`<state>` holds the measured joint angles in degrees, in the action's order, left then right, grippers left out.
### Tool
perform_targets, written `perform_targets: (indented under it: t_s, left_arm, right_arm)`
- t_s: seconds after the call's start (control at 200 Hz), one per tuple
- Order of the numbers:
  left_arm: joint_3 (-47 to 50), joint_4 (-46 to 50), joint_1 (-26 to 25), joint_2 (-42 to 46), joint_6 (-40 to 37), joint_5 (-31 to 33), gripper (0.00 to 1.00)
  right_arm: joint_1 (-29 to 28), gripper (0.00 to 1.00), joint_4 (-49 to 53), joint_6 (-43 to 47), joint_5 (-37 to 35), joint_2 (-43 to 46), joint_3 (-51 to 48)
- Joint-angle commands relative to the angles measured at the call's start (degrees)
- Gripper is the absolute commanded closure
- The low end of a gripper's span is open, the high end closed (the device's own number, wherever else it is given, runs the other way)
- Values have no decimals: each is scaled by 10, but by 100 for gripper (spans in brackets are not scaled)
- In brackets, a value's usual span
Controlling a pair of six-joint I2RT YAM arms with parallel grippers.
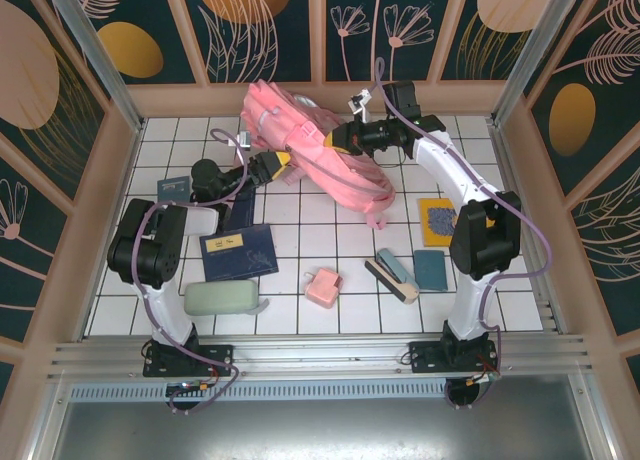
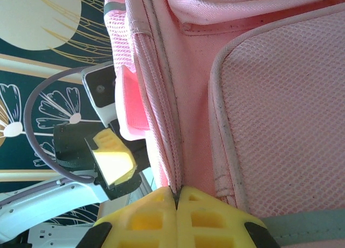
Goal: Pack the student bag
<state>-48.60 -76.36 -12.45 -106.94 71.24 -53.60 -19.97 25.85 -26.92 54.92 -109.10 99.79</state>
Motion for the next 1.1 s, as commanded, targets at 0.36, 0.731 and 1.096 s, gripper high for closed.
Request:
perform_targets:
  t_s: [0.36, 0.731, 1.096]
  left_arm:
    - [-5, 2, -4, 10, -20, 6, 65]
    - [5, 6, -20, 13, -28, -8, 95]
    - [50, 13, -41, 28, -49, 4, 98]
  right_arm:
    - [-3, 100, -24, 12, 16, 21, 16]
    - [-5, 100, -47, 4, -3, 15, -10]
    - [-7, 100, -56, -1, -17, 9, -14]
